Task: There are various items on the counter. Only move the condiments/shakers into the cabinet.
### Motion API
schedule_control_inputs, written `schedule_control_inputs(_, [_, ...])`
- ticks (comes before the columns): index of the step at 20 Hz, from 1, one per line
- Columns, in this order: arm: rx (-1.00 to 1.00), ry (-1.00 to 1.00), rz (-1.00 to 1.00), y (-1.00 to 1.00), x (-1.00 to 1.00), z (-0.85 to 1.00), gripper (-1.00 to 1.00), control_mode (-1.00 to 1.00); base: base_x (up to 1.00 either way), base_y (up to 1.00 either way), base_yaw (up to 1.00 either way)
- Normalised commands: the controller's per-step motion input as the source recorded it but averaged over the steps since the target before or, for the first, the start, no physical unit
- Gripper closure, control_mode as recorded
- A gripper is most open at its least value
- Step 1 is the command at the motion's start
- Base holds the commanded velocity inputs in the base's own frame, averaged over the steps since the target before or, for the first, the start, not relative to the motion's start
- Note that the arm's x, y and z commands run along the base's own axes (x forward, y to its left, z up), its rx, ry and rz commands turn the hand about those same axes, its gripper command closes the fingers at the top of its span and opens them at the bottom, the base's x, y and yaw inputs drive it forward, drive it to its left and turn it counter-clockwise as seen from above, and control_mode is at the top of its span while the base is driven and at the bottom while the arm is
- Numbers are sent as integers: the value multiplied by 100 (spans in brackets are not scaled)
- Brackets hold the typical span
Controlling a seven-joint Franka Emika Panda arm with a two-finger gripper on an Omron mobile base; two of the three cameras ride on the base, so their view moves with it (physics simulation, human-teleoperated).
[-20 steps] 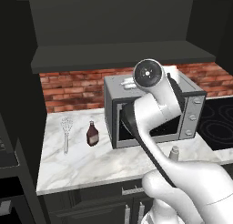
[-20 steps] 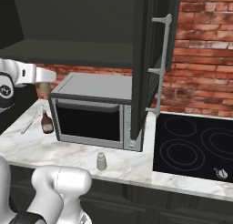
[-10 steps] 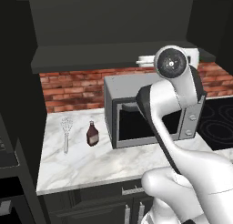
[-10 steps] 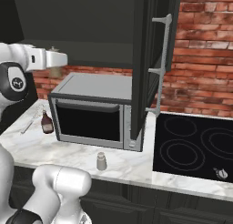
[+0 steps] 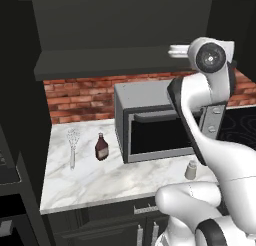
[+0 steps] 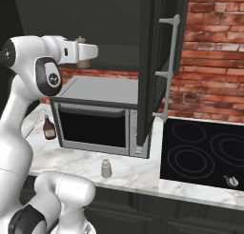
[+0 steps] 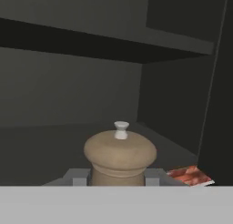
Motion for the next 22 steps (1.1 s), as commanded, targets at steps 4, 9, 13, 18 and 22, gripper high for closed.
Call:
schedule_control_inputs(4, [3,0,0,-31,59,11,100,-100,0,0,0])
schedule_control_inputs(9, [0,0,0,-18,54,0,100,-100,0,0,0])
schedule_control_inputs(13, [2,0,0,-14,53,-1,100,-100,0,0,0])
schedule_control_inputs(18, [4,2,0,-19,54,-5,100,-100,0,0,0])
schedule_control_inputs(22, [4,5,1,-18,44,-14,100,-100,0,0,0])
